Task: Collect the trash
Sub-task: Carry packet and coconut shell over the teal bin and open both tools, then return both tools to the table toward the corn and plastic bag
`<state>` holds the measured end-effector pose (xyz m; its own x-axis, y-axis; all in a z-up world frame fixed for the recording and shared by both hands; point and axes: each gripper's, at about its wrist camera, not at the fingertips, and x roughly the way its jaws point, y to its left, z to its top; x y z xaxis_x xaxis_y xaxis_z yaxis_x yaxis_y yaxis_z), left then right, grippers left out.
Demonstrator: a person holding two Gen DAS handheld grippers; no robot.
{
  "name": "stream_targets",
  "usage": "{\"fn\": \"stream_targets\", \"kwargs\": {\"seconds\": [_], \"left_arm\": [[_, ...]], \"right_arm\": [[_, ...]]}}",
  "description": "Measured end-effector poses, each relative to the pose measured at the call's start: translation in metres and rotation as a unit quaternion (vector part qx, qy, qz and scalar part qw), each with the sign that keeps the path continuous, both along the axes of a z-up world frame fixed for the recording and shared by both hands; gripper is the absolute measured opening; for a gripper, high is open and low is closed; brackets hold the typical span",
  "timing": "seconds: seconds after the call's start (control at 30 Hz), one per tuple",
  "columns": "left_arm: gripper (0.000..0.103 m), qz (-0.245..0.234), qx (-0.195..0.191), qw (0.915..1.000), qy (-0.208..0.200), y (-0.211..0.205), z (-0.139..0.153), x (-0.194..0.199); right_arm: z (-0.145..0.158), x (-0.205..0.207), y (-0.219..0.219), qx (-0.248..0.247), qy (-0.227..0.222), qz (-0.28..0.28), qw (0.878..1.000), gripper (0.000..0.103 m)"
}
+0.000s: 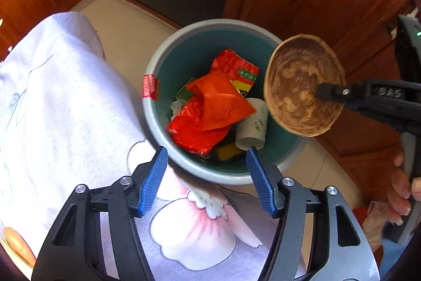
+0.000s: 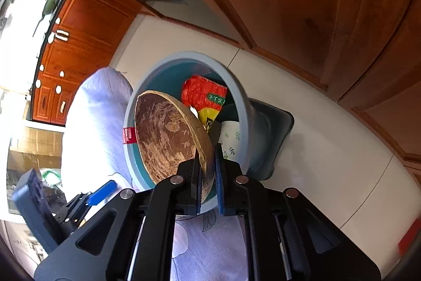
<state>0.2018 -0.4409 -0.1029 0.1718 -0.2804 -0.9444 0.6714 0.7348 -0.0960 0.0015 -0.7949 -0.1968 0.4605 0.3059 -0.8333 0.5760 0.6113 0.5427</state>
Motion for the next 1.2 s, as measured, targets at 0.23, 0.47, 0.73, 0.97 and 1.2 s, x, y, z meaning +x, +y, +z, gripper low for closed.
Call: {"fn": "stream_targets", "kwargs": {"seconds": [0.23,0.47,0.73,0.97,1.2], "left_arm": [[0.077,0.008,-0.019,0.9998,0.002,0.024,0.008,-0.016],[0.085,0.013,-0.029,0.9995,0.007,0.036,0.009,-0.021],[0.088,0.031,-0.041,0.9986,0.01,0.059,0.013,-0.032],[0.092,0.049,-0.055,0.9973,-0.004,0.085,0.029,-0.043],[0.093,0.073,-0.07,0.9946,-0.022,0.127,0.048,-0.059]], "right_arm": [[-0.007,0.011,0.014,0.002,0.001,0.012,1.0,0.045],[0.006,0.008,0.019,-0.015,-0.004,0.006,1.0,0.065],[0.018,0.005,0.03,-0.012,0.004,0.007,1.0,0.078],[0.028,-0.004,0.054,-0.017,0.014,0.022,1.0,0.078],[0.047,-0.008,0.091,-0.025,0.006,0.052,0.998,0.078]]}}
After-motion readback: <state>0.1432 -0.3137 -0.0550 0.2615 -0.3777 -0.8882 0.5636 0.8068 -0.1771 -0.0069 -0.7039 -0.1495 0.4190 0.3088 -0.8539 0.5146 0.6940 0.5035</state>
